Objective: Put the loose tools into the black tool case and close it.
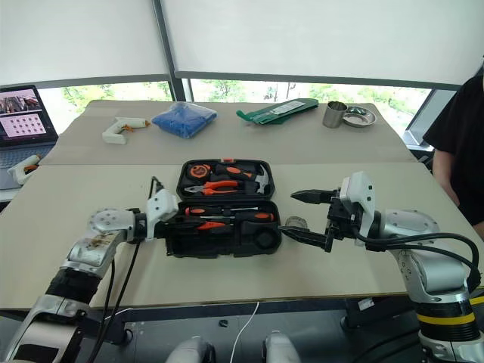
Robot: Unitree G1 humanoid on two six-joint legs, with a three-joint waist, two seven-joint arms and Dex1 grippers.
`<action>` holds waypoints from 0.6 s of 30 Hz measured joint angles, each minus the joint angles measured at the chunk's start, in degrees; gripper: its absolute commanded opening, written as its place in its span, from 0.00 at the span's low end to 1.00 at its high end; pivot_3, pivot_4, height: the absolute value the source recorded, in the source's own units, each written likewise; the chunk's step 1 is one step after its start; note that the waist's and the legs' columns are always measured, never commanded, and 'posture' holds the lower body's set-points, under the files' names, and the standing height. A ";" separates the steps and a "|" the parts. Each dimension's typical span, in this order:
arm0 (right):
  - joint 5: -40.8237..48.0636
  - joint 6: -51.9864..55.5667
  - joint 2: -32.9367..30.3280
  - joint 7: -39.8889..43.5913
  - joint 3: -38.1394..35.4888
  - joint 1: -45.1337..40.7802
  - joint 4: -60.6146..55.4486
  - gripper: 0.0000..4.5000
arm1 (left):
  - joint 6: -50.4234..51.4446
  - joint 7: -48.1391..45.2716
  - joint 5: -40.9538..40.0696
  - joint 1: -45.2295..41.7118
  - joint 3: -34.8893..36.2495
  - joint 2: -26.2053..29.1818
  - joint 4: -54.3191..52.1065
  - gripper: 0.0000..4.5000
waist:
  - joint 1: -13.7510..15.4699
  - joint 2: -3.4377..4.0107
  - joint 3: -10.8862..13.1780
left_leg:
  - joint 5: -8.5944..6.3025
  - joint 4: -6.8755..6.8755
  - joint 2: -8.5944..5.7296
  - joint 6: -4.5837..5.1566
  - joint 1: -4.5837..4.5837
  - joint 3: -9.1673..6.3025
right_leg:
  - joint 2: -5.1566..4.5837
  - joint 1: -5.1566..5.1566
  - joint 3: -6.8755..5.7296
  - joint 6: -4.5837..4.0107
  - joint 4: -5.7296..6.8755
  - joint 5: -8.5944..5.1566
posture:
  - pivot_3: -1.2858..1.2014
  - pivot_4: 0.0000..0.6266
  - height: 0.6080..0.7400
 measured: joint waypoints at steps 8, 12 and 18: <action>-0.15 -6.27 4.37 0.39 -0.85 2.17 0.74 1.00 | 3.40 12.24 -7.47 25.29 25.91 1.96 -16.19 0.65 | 0.42 0.01 0.01 | -0.02 -0.12 0.00 0.01 0.06 0.06 | -0.24 0.03 0.01 0.02 -0.11 0.00 | 0.52 0.24 1.00; -1.17 -11.39 6.81 0.27 -0.70 2.17 2.05 1.00 | 6.10 19.98 -7.51 35.43 34.23 -0.69 -19.14 0.97 | 1.04 0.00 0.00 | 0.00 -0.12 -0.02 -0.03 0.11 0.14 | -0.24 0.08 -0.05 0.02 -0.13 -0.01 | 0.52 0.24 1.00; -1.02 -12.55 6.96 0.55 -0.67 3.48 2.05 1.00 | 12.27 25.01 -9.01 40.65 37.37 -1.10 -21.10 0.99 | 1.65 -0.02 -0.01 | 0.03 -0.12 -0.01 -0.07 0.18 0.24 | -0.22 0.07 -0.07 -0.23 -0.09 -0.18 | 0.52 0.24 1.00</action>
